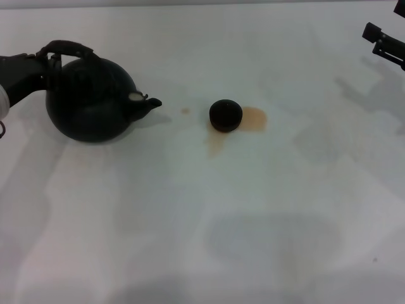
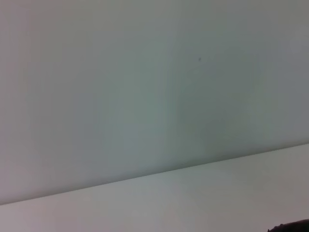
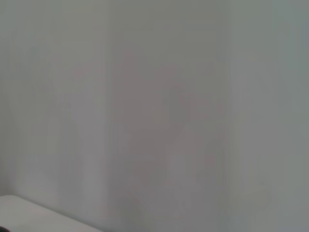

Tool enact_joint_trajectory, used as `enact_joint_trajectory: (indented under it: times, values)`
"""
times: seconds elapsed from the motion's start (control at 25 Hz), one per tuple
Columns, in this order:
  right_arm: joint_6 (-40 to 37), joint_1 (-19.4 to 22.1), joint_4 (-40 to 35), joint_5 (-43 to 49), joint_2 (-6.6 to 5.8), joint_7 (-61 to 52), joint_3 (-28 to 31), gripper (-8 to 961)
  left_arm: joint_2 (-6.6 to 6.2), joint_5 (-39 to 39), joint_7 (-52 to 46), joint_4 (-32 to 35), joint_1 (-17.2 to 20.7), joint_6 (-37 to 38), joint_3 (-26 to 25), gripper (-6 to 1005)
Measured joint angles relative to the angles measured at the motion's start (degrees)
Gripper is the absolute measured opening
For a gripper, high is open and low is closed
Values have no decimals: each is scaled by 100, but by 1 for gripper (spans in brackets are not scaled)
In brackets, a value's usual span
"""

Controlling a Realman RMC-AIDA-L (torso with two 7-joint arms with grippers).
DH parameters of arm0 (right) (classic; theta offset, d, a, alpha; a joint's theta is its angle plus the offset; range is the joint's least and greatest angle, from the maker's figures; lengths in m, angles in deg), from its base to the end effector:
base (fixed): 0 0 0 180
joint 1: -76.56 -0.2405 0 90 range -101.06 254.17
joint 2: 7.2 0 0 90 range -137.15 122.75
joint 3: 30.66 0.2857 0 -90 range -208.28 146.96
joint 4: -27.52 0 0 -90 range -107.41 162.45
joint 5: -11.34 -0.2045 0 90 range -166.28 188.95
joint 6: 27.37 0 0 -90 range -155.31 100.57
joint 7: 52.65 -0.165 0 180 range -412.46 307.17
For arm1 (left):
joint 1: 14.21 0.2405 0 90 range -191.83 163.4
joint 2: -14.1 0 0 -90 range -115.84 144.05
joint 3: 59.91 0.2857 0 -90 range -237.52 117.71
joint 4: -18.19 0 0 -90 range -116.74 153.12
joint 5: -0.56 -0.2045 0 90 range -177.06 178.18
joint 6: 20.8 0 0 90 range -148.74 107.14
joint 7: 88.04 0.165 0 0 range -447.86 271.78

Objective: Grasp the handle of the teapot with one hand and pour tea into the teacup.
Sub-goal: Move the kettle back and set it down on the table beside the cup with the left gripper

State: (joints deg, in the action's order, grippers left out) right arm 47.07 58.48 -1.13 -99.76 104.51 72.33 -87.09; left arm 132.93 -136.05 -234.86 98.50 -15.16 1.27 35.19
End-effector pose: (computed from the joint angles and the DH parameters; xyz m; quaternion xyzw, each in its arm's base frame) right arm 0.3411 0.3462 0.0365 -0.8454 0.1865 0.3134 0.3903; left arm -0.3010 0.3446 -0.0117 -0.7888 -0.3559 -0.0967 0.4917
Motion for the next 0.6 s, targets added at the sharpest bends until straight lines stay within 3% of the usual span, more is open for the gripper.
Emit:
enact_joint_trajectory:
  times: [0.12,0.44,0.6]
  values:
    - [6,8,0,0,0,0,0,854,1,2,8,11,2,0,-2,92]
    - [46,9,0,0,15,-7,0,854,19,13,-6,174,154,-46,-63,416]
    - [61,12,0,0,17,-9,4,854,25,13,32,419,406,-122,-14,507]
